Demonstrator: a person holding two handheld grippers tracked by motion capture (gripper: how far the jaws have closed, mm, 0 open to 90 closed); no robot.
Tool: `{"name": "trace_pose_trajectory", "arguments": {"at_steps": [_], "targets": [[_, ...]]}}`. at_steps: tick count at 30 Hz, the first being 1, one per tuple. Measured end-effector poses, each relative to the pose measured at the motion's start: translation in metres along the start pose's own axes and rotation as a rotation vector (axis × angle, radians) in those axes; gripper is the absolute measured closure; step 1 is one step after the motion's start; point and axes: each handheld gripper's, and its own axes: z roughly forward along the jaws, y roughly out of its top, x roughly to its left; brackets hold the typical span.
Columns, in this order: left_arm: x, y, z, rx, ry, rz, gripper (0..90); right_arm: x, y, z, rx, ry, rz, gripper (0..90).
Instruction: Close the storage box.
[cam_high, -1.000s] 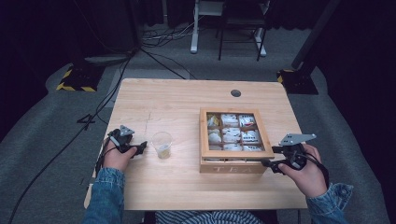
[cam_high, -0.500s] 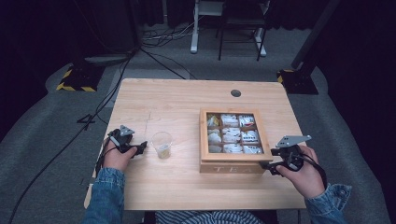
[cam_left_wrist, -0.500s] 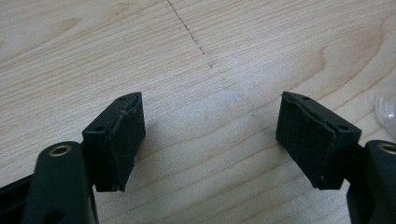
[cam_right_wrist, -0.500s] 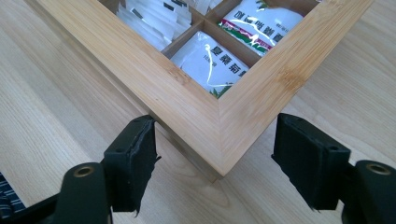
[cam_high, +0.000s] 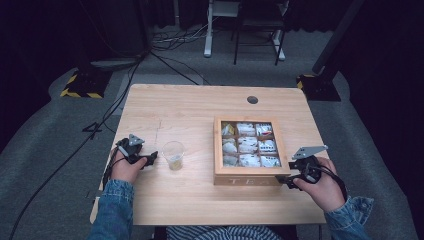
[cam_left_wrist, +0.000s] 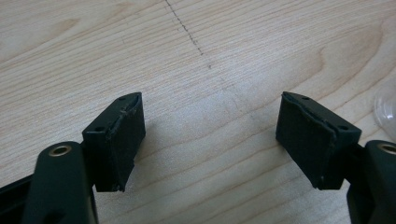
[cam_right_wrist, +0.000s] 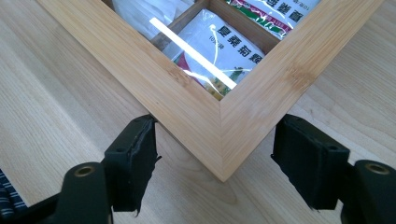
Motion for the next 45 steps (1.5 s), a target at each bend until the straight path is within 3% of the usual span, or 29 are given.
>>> {"name": "trace_pose_trajectory", "arguments": {"at_steps": [7, 13, 16, 21, 25, 33, 45], "targets": [[0.0, 0.0, 0.0, 0.0, 0.0, 0.0, 24.4, -0.001, -0.001, 0.002, 0.009, 0.006, 0.005, 27.8], [-0.001, 0.0, 0.0, 0.001, 0.001, -0.002, 24.5, 0.0, 0.001, -0.004, -0.046, -0.002, -0.009, 23.2], [-0.002, 0.0, 0.0, 0.006, 0.002, 0.001, 24.7, -0.001, 0.002, -0.007, -0.079, 0.023, -0.007, 22.4], [-0.011, -0.003, -0.003, 0.004, -0.011, 0.013, 24.7, -0.006, 0.008, -0.014, -0.143, 0.02, -0.029, 19.6], [-0.018, -0.007, -0.006, 0.003, -0.018, 0.022, 24.7, -0.015, 0.015, -0.019, -0.207, 0.03, -0.032, 17.1], [-0.02, -0.018, -0.017, 0.003, -0.025, 0.024, 24.4, -0.046, 0.019, -0.021, -0.303, -0.026, 0.014, 16.9], [-0.02, -0.021, -0.02, 0.004, -0.027, 0.025, 23.2, -0.084, 0.006, -0.006, -0.343, -0.092, 0.093, 17.3]]}}
